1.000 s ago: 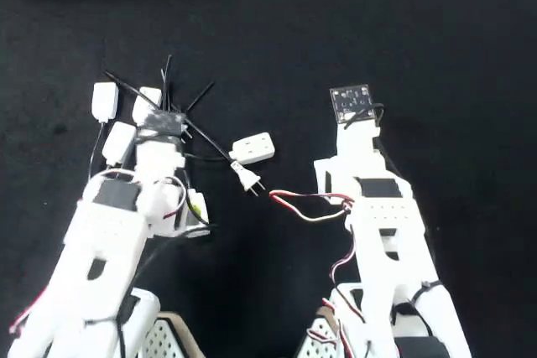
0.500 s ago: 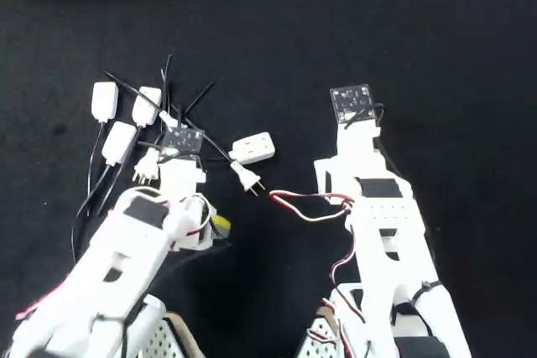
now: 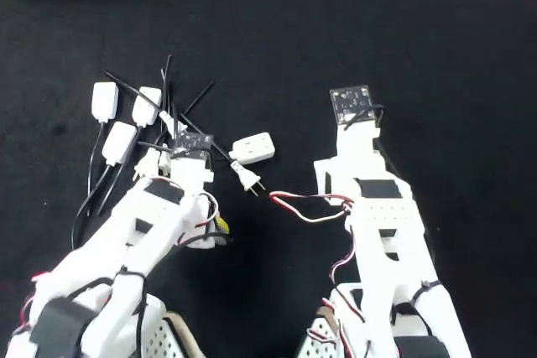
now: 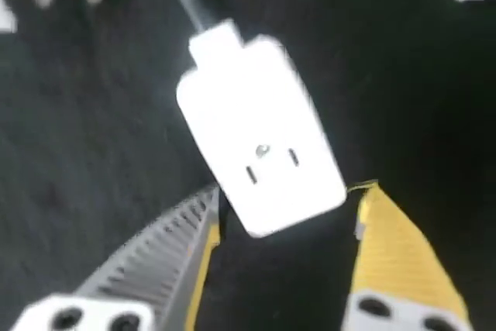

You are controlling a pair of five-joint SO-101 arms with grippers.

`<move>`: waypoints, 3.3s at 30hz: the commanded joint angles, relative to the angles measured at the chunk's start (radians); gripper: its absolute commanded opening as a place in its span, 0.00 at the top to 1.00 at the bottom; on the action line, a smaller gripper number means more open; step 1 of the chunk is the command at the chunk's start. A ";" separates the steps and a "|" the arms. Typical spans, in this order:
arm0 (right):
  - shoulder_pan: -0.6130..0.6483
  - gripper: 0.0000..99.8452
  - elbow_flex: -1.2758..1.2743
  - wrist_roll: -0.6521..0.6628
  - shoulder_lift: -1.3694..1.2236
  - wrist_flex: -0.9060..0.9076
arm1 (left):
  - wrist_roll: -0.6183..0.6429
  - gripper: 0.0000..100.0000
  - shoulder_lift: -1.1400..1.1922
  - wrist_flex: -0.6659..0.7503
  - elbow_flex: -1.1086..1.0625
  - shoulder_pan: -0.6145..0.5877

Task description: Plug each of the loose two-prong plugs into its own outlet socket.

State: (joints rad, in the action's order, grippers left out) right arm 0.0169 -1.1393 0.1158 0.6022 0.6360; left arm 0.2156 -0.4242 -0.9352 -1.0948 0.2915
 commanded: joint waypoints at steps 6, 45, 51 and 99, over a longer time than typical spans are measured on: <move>-0.015 0.99 0.004 0.002 0.025 -0.018 | -0.025 0.77 -0.187 -0.120 0.065 0.002; -0.014 0.99 0.004 0.002 0.025 -0.018 | -0.272 0.78 0.405 -0.219 0.275 -0.124; -0.015 0.99 -0.005 0.003 0.027 -0.043 | -0.325 0.78 0.428 -0.218 0.275 -0.219; -0.037 0.99 -0.015 0.003 0.030 -0.060 | 0.608 0.66 -0.235 -0.210 0.423 -0.291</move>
State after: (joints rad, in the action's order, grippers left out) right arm 0.0000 -1.1607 0.1158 0.6022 0.5930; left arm 0.8523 -0.6590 -1.1699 -0.7541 0.0015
